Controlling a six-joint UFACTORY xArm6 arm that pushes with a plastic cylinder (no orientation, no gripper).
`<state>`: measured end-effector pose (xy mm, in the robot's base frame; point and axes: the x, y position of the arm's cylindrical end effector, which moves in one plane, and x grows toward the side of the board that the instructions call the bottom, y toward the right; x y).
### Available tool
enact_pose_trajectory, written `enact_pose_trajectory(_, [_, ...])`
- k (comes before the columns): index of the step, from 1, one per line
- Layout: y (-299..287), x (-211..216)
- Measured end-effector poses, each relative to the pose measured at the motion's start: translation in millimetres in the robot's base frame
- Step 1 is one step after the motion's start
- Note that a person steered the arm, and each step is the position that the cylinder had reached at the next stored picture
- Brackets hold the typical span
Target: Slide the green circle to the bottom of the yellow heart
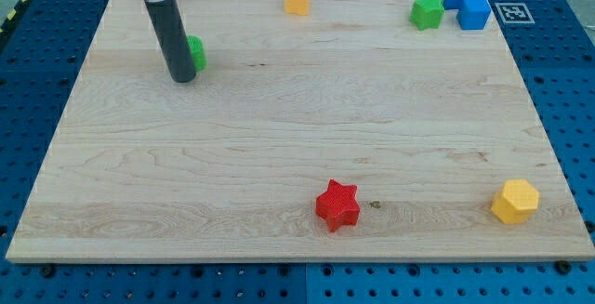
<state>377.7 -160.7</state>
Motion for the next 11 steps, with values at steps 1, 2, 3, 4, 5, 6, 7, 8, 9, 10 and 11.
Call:
enact_pose_trajectory(1, [-52,-7])
enact_pose_trajectory(2, [-70,-23])
enact_pose_trajectory(3, [-65,-29])
enact_pose_trajectory(4, [-42,-29])
enact_pose_trajectory(5, [13,-29])
enact_pose_trajectory(6, [71,-29])
enact_pose_trajectory(7, [98,-33])
enact_pose_trajectory(8, [87,-33])
enact_pose_trajectory(9, [82,-40])
enact_pose_trajectory(10, [91,-43])
enact_pose_trajectory(11, [150,-43])
